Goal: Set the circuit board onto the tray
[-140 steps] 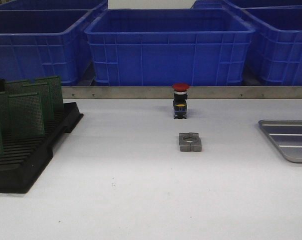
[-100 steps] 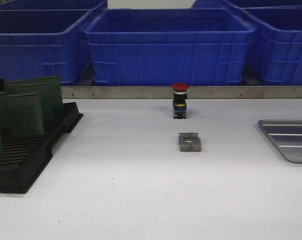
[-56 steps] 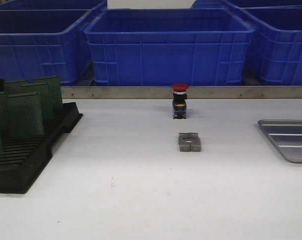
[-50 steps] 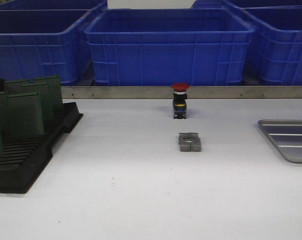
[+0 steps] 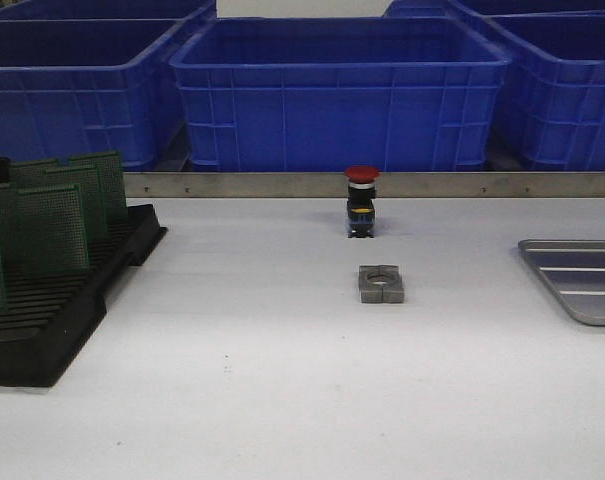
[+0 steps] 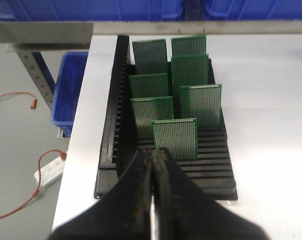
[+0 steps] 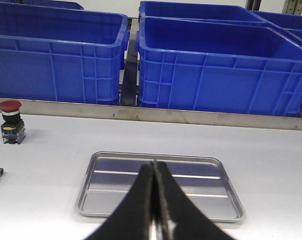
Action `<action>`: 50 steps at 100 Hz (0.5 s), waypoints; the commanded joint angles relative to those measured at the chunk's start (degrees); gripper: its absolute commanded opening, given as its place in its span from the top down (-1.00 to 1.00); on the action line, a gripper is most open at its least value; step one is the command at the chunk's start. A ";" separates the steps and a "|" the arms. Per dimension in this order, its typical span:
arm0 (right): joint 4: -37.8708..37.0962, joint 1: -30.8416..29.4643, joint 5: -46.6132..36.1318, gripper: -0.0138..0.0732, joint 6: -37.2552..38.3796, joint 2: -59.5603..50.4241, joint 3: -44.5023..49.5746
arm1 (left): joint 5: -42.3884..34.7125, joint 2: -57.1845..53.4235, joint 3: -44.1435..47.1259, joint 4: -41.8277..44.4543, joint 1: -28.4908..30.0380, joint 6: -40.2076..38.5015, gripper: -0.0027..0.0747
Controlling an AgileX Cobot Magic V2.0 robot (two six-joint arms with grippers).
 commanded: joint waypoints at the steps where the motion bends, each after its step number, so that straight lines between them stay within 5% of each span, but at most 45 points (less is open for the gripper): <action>1: -0.53 -0.31 -4.80 0.82 -0.25 -1.65 -0.77 | 0.42 6.88 -6.07 -1.76 0.13 4.82 0.89; 30: -0.53 -0.31 -4.80 0.82 -0.25 -1.65 -0.77 | 5.59 25.41 -16.72 -16.29 0.13 40.01 0.03; 50: -0.53 -0.31 -4.80 0.82 -0.25 -1.65 -0.77 | 9.93 36.40 -23.13 -18.36 0.13 62.21 0.01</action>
